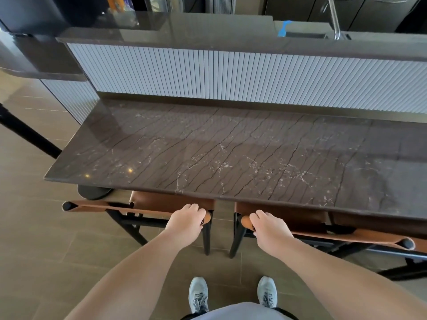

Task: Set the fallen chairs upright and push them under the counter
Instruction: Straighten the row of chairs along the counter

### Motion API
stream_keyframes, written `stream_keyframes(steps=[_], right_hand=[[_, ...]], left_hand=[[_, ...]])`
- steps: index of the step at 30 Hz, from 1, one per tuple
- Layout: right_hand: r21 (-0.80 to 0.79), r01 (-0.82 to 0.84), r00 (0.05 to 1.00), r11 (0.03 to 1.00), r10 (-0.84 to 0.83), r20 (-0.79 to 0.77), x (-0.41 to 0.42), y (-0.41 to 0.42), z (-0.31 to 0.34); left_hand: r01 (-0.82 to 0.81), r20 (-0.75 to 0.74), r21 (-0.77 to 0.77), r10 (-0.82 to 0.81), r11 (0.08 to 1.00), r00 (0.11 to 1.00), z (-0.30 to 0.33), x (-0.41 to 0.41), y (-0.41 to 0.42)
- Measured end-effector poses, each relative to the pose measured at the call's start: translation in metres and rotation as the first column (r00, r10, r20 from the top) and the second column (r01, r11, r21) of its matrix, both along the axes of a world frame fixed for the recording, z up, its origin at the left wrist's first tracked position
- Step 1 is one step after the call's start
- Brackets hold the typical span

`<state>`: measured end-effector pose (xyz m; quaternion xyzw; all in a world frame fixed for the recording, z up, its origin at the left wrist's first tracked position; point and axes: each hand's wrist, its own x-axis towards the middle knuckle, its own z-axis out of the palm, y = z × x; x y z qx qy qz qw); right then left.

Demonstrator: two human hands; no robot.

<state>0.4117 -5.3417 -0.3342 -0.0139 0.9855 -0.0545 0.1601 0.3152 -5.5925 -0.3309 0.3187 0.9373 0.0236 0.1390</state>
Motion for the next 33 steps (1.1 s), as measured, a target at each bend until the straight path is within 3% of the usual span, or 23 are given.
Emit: stream_keyframes(steps=[9,33], right_hand=[[0.028,-0.100,0.995,0.995,0.099,0.032,-0.010,-0.002,0.002],[0.015,-0.135,0.990,0.991,0.135,0.038,-0.020,-0.028,0.007]], left_hand=[[0.136,0.014,-0.035,-0.135,0.990,0.991,-0.003,-0.018,-0.004],[0.159,0.040,-0.031,-0.158,0.987,0.987,0.001,-0.024,-0.004]])
